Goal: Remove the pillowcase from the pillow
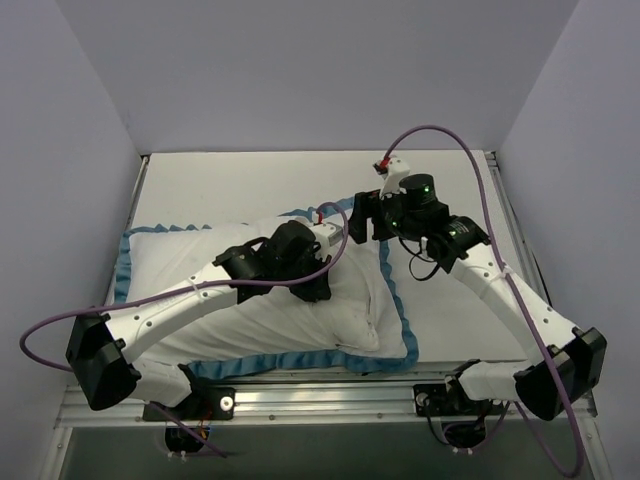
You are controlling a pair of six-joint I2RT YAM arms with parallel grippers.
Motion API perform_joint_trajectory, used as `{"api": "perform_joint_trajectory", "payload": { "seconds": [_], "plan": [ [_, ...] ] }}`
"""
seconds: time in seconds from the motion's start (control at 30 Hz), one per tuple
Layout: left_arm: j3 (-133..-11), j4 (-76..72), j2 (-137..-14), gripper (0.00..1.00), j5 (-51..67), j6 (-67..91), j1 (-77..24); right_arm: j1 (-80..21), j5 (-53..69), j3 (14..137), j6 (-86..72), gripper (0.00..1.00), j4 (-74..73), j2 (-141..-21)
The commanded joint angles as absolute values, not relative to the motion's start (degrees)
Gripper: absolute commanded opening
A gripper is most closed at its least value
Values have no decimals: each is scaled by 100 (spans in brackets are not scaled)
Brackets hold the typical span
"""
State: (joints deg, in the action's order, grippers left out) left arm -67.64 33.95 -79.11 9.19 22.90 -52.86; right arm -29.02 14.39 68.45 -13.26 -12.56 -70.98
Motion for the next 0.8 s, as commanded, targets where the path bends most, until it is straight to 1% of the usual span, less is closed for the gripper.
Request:
{"api": "perform_joint_trajectory", "payload": {
  "seconds": [0.0,0.13,0.2,0.23,0.27,0.33,0.37,0.4,0.43,0.47,0.6,0.77],
  "plan": [
    [-6873,3911,-7875,2,712,2259,-5300,-3084,1257,6978,-1011,70,-1406,-7575],
    [-6855,3911,-7831,2,668,2267,-5300,-3383,1117,6900,-914,70,-1468,-7979],
    [-6847,3911,-7814,2,668,2285,-5300,-3419,924,6725,-1001,63,-1381,-8042],
    [-6838,3920,-7805,2,677,2294,-5300,-3410,644,6671,-1037,58,-1336,-8077],
    [-6829,3937,-7796,2,685,2303,-5300,-3410,502,6619,-1055,47,-1301,-8103],
    [-6777,3972,-7717,2,686,2329,-5300,-3340,256,6487,-1098,33,-1135,-8182],
    [-6742,3990,-7621,2,686,2338,-5300,-3296,20,6478,-1160,18,-1099,-8235],
    [-6698,4016,-7559,2,677,2355,-5300,-3209,-209,6469,-1212,11,-1055,-8288],
    [-6610,4086,-7489,2,642,2390,-5300,-2982,-298,6469,-1361,2,-1029,-8401],
    [-6557,4113,-7410,2,624,2417,-5300,-2832,-464,6486,-1449,0,-1002,-8455],
    [-6285,4280,-6849,2,484,2566,-5300,-2005,-737,6574,-1880,0,-897,-8710],
    [-5872,4280,-6276,2,457,2812,-5300,-1275,-712,6794,-2328,0,-783,-9026]
  ]
}}
